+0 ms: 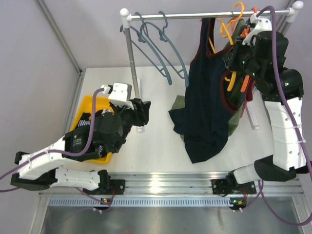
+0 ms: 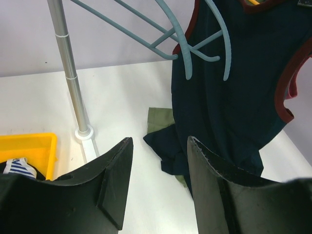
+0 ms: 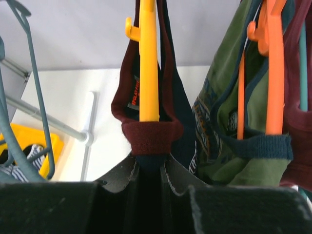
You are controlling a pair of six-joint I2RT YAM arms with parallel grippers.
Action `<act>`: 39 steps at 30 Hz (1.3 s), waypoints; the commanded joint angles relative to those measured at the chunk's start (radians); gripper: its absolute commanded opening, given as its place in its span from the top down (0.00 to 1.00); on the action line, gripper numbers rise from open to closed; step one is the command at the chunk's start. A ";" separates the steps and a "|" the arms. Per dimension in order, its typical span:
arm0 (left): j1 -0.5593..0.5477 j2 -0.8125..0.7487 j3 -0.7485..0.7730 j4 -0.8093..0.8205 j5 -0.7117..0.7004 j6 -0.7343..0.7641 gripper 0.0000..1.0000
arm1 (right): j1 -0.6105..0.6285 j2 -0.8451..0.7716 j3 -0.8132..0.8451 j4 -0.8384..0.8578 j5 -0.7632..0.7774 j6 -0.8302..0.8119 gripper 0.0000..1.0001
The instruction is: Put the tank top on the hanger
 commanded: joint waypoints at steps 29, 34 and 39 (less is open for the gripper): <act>0.001 0.002 0.001 -0.033 -0.009 -0.004 0.46 | -0.016 -0.018 -0.109 0.177 0.089 -0.060 1.00; 0.001 -0.003 -0.003 -0.036 -0.006 -0.010 0.46 | -0.017 -0.027 -0.109 0.169 0.089 -0.053 0.83; -0.001 -0.004 -0.005 -0.040 -0.005 -0.011 0.45 | -0.014 -0.041 -0.105 0.157 0.088 -0.045 0.59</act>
